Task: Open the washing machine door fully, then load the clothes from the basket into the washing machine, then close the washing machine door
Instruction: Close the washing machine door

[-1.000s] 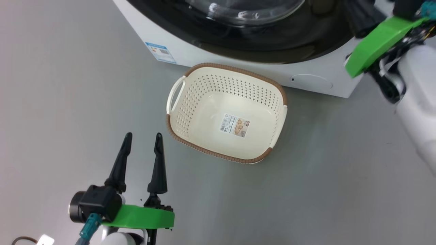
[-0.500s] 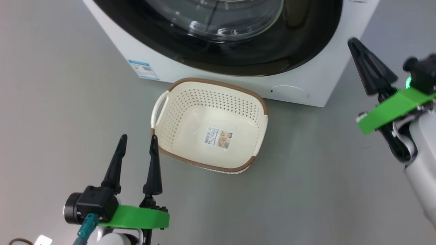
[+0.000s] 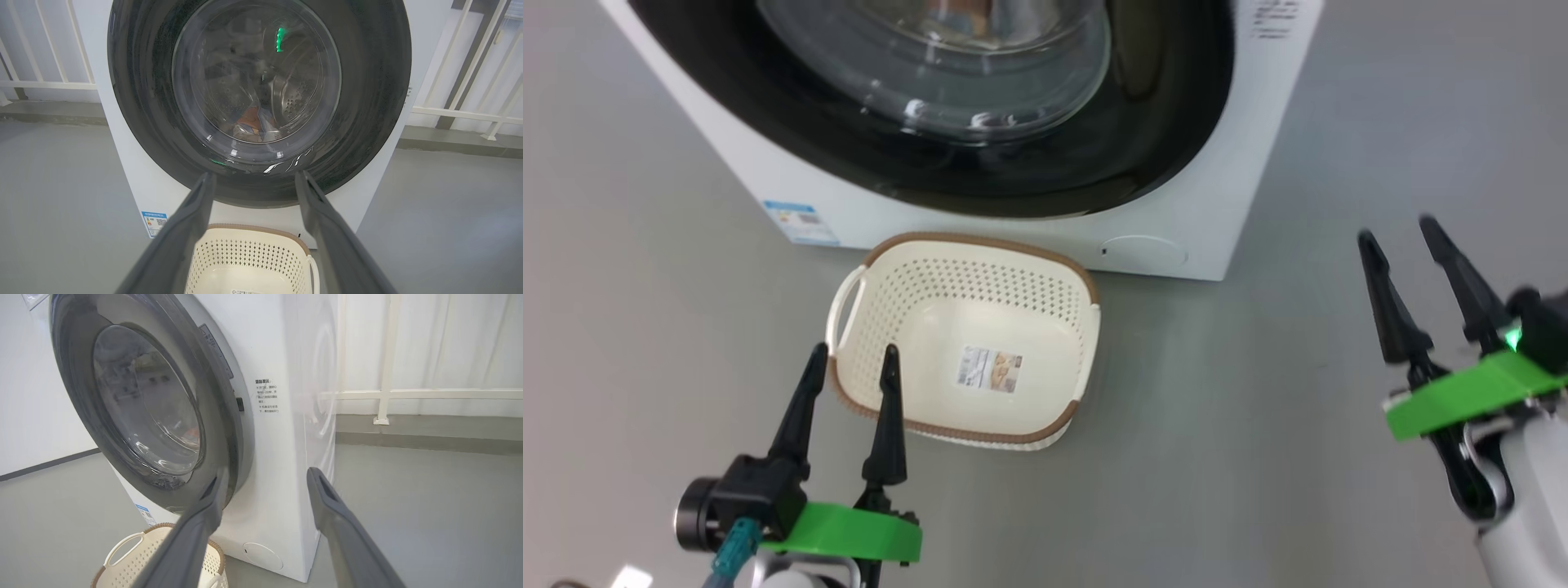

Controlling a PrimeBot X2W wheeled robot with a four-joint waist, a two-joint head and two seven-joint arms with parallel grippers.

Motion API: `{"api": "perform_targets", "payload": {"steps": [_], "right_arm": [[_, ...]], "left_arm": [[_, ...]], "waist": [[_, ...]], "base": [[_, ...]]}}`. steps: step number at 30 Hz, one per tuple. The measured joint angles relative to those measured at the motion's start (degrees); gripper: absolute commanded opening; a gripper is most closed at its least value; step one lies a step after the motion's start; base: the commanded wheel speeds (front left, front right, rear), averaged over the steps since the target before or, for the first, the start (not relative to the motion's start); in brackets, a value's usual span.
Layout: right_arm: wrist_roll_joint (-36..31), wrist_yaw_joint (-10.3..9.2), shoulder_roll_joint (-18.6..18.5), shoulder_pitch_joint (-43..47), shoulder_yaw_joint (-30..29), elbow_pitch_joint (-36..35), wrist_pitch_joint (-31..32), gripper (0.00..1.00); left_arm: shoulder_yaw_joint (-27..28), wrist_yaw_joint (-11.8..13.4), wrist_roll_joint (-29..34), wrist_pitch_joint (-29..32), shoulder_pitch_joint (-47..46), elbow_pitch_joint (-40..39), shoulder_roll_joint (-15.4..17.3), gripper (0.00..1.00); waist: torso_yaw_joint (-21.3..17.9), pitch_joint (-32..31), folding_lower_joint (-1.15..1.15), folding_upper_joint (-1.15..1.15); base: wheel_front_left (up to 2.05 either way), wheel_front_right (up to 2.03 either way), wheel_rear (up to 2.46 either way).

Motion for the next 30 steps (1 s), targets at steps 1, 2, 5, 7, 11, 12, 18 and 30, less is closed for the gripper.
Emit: {"api": "perform_targets", "payload": {"steps": [1,2,5,7,11,12,18,30], "right_arm": [[-0.1,0.0,0.4,1.4,-1.0,-0.3,0.0,1.0],[-0.5,0.0,0.7,2.7,-1.9,-0.6,0.0,1.0],[-1.1,0.0,1.7,6.4,-5.0,-1.3,0.0,1.0],[-1.4,-0.08,2.7,8.5,-6.7,-1.8,0.0,1.0],[-3.1,-0.16,4.8,12.4,-8.3,-3.7,0.0,1.0],[-3.3,-0.16,5.4,13.4,-8.7,-4.2,0.0,1.0],[-4.2,-0.16,9.2,19.2,-10.7,-7.3,0.0,1.0],[-7.1,-0.16,13.5,24.7,-10.1,-12.9,1.6,1.0]], "left_arm": [[0.2,0.0,0.0,0.0,0.5,0.1,0.0,1.0],[0.3,0.0,0.0,0.0,0.9,0.4,0.1,1.0],[0.7,0.0,0.0,0.0,2.1,0.7,0.2,1.0],[1.0,0.0,0.0,0.0,2.6,0.8,0.3,1.0],[1.4,0.0,0.0,0.0,3.4,1.1,1.0,1.0],[1.5,0.0,0.0,0.0,3.6,1.2,1.2,1.0],[1.9,0.0,0.0,0.0,6.1,1.6,1.8,1.0],[2.0,0.0,-0.3,0.9,9.5,1.3,3.3,1.0]], "waist": [[-0.5,-0.4,0.0,0.0],[-0.9,-0.7,0.0,0.0],[-2.3,-1.8,0.0,0.0],[-3.2,-2.6,0.0,0.0],[-4.7,-4.1,0.0,0.0],[-5.1,-4.6,0.0,0.0],[-6.9,-7.1,0.0,0.0],[-10.1,-11.8,0.0,0.0]], "base": [[0.0,0.0,0.0],[0.0,0.0,0.0],[0.0,0.0,0.0],[0.0,0.0,0.0],[0.0,0.0,0.0],[0.0,0.0,0.0],[0.0,0.0,0.0],[0.0,0.0,0.0]]}}
